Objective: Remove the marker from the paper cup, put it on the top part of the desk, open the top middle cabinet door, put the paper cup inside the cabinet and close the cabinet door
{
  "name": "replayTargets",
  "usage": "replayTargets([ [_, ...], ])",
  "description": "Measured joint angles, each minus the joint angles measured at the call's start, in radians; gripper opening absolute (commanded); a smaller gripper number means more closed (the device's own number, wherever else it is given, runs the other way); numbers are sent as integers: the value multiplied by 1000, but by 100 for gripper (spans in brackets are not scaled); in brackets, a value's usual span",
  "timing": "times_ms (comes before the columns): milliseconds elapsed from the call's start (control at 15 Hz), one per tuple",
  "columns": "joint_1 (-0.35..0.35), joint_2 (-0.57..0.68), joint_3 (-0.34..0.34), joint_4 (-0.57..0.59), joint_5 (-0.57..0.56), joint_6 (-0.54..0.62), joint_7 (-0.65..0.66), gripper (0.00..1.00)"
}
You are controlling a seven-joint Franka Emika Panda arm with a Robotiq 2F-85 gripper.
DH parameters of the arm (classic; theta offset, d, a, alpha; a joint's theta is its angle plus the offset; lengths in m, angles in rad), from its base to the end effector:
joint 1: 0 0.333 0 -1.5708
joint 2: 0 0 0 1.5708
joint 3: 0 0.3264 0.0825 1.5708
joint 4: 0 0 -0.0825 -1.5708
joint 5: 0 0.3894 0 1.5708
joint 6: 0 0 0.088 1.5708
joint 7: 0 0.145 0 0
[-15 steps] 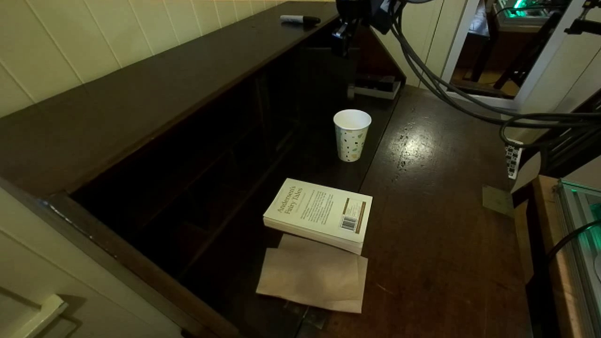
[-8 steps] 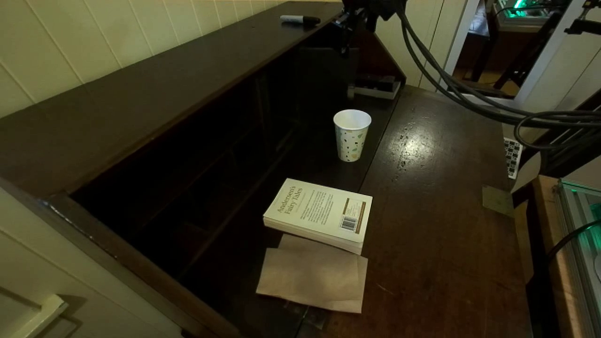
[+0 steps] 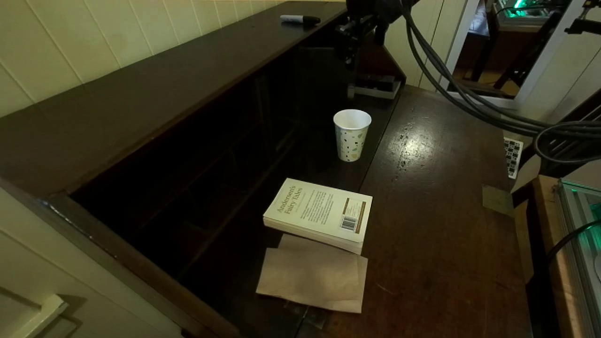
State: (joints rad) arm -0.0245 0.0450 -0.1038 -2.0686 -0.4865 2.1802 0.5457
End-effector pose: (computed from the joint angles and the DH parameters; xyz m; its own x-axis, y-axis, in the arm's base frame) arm 0.5659 -0.1050 0.3931 0.9118 -0.3485 0.2174 -0.4055 -0.8480 0.3413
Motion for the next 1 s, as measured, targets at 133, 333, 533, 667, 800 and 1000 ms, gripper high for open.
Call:
replayTargets([
  [133,0,0,0,0,0,0,0,100],
  [333,-1,0,0,-1,12,1,0,100],
  [533,-2,-1,0,-30,58,24,0,100],
  [667,-2,-1,0,-62,88,58,-4,100],
  [800,-4,-2,0,-95,108,91,-8,100],
  [1000,-14,-5,-1,-146,113,162,-28,100],
])
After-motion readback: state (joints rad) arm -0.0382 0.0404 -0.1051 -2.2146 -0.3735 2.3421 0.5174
